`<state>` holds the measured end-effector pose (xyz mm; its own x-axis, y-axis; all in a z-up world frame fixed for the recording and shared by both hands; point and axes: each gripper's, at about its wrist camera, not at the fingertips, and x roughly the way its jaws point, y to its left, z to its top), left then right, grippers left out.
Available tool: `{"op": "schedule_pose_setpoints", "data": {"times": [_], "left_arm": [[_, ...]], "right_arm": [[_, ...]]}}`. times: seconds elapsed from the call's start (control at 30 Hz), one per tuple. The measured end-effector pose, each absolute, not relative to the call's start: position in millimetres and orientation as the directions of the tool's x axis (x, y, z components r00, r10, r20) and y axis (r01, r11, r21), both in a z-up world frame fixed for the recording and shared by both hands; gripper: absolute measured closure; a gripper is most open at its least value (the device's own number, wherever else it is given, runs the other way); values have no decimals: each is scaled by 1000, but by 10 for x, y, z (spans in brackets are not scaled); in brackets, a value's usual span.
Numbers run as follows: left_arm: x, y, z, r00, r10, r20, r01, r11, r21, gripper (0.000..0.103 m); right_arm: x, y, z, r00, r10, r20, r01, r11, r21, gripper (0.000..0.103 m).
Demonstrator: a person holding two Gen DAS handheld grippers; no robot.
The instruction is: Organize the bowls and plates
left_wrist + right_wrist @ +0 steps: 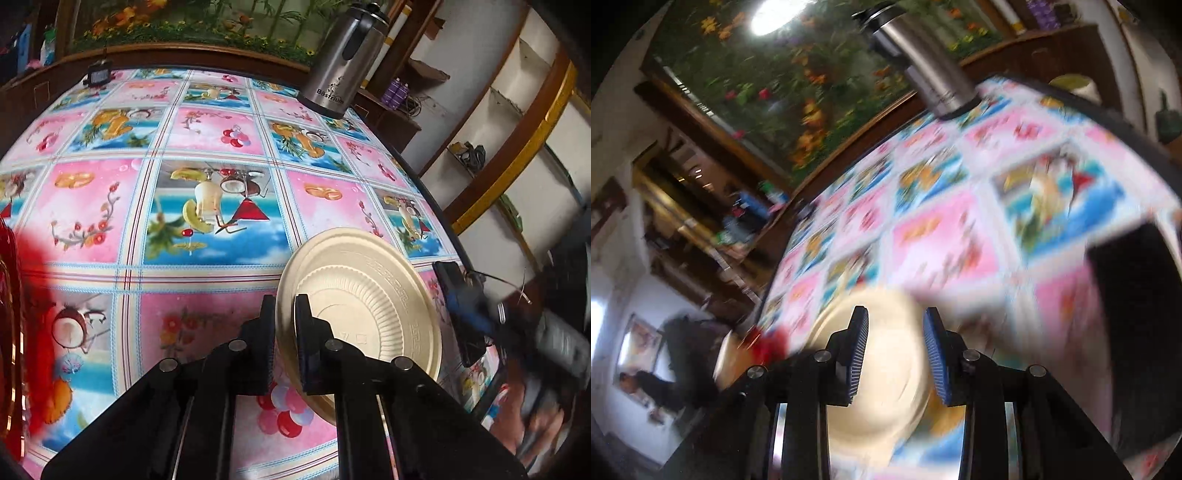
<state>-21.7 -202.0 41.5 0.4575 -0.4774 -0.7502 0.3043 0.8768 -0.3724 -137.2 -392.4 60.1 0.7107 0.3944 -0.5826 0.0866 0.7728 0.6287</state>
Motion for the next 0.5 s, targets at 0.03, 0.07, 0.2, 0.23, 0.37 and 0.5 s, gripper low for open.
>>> {"op": "schedule_pose_setpoints", "data": {"times": [0.03,0.07,0.2,0.23,0.37,0.5], "left_arm": [[-217,-2006,405,453,-483,-749,303,874,-380,95],[-209,-1985,385,448,-493,-746,297,869,-396,95],[-230,-1959,363,448,-496,-743,293,867,-402,95],[-243,-1959,363,449,-496,-743,295,868,-400,95],[-314,-1933,385,472,-471,-745,298,881,-368,95],[-393,-1903,378,454,-480,-751,320,874,-365,90]], "right_arm": [[-1461,-3900,591,707,395,-587,93,771,630,68],[-1561,-3876,557,699,392,-598,109,769,630,67],[-1745,-3859,372,659,419,-625,171,725,667,67],[-1752,-3827,354,654,441,-615,159,715,681,67],[-1718,-3623,371,625,466,-626,119,736,666,67],[-1673,-3536,377,622,397,-675,121,803,583,83]]}}
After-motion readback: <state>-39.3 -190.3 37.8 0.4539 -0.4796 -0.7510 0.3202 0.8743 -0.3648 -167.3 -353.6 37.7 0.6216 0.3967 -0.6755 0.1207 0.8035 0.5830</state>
